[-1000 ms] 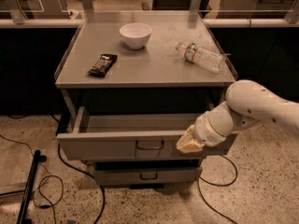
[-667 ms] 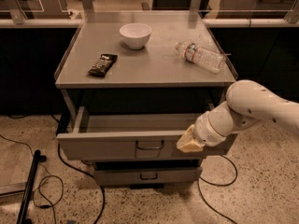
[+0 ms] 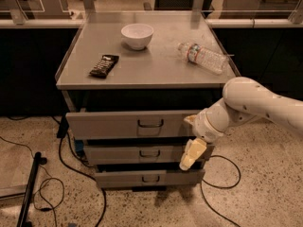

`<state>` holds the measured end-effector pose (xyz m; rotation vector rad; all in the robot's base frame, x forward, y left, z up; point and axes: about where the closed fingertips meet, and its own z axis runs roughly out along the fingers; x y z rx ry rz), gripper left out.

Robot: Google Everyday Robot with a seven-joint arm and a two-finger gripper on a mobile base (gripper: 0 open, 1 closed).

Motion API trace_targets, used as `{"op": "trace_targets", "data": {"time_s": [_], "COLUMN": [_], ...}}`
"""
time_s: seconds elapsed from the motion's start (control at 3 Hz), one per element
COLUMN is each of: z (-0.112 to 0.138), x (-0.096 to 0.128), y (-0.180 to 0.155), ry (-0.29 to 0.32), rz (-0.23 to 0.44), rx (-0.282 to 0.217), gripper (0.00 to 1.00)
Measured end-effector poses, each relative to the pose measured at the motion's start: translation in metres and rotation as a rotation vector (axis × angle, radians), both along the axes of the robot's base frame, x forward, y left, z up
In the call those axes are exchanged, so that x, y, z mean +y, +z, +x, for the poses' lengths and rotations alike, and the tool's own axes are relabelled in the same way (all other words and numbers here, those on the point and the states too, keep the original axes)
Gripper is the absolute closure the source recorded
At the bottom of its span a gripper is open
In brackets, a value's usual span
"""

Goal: Close top drawer

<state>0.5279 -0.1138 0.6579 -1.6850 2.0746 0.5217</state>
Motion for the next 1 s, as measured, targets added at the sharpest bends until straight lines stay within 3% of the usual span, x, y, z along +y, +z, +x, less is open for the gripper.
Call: {"op": "trace_targets", "data": {"time_s": [0.33, 0.67, 1.0], "z": [0.006, 0.052, 0.052], "x": [0.009, 0.028, 0.028], "y": [0.002, 0.002, 0.002], "ry": [0.015, 0.016, 0.016], "rz": [-0.009, -0.052, -0.052], "rx": [-0.005, -0.026, -0.026], "gripper": [0.0, 0.0, 0.0]}}
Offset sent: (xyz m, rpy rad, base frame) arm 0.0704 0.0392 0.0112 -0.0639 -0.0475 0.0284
